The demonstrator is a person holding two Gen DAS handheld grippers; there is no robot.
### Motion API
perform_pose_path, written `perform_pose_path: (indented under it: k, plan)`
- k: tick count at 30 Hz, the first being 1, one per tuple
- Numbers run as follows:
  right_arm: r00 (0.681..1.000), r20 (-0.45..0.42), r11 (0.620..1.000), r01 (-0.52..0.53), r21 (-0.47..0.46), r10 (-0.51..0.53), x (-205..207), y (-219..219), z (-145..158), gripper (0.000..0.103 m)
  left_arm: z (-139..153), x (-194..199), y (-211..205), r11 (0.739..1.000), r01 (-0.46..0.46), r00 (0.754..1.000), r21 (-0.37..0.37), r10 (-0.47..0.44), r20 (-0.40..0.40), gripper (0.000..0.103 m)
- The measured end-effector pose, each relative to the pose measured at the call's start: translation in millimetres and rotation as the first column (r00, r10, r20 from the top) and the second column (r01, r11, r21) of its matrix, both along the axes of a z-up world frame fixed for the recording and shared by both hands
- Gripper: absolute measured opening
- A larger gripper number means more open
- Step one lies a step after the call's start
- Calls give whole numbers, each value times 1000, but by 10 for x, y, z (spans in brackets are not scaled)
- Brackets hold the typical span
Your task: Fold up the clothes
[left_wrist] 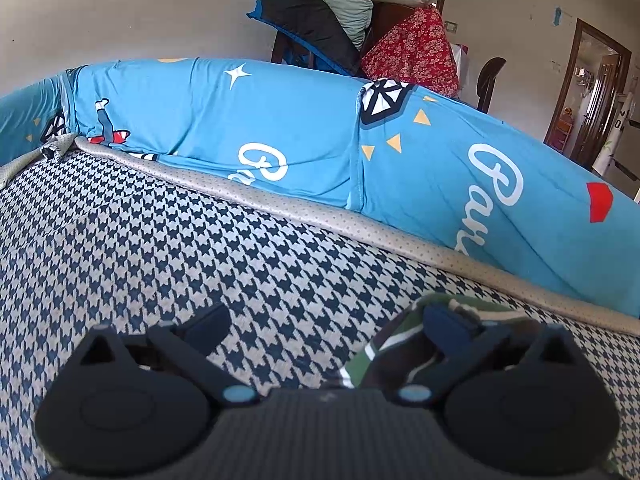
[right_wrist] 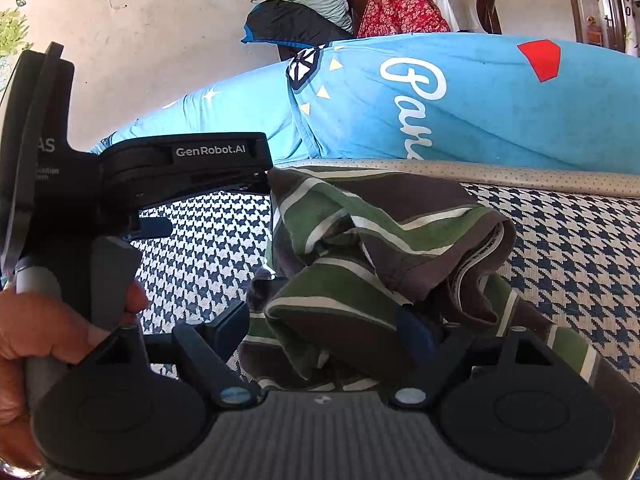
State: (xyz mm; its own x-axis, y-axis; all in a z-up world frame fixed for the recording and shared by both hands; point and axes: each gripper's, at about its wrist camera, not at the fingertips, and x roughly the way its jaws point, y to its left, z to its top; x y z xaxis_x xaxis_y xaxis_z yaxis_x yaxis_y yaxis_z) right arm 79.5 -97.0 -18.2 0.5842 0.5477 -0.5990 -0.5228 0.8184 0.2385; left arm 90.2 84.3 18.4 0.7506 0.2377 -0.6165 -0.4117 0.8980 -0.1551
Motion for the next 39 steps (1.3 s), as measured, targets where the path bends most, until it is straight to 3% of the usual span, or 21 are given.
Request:
perform_pose_path:
  k: [2,8,11,13,15,18,21,23,25,28,32,36,39]
  plan:
    - [1000,5,1000,3,-2,-3,1,1,-1,79,-1,-4,5,1000,-4,1000,1,4,1,103]
    - [1000,2,1000,16,-1,-16,34,-10,-20,58,-2,-4,-8,1000,1,1000,6,-1,0,103]
    - [1000,11,1000,27,-8,-27,43,-13,-20,39,2,-1,-14,1000,2,1000,7,-2,1,103]
    - [999,21,999,40,-14,-40,51,-25,-7,18,5,-1,-15,1000,2,1000,7,-2,2,103]
    - [998,30,998,57,-14,-57,65,-58,19,14,9,-4,-13,1000,0,1000,7,0,3,103]
    - [990,74,993,119,7,-120,88,-179,130,12,17,-7,-4,1000,-5,1000,7,5,4,103]
    - [955,131,964,263,42,-267,186,-450,299,12,23,-14,1,1000,-10,1000,9,10,6,103]
    - [891,160,905,419,72,-425,283,-731,386,11,30,-15,-9,1000,-7,1000,10,7,6,103]
    - [802,158,818,562,122,-575,371,-1037,416,15,32,-9,-27,1000,1,1000,9,-1,9,103]
    - [750,125,759,633,152,-650,477,-1353,445,17,25,14,-73,1000,15,1000,15,-15,3,103]
    - [753,52,747,637,191,-656,499,-1532,441,23,21,16,-155,999,40,999,18,-40,2,103]
    - [796,-23,782,600,169,-605,508,-1534,348,27,24,6,-281,995,100,995,26,-100,-1,103]
    - [845,-49,833,534,141,-533,490,-1514,262,38,12,6,-411,986,157,988,48,-156,-10,103]
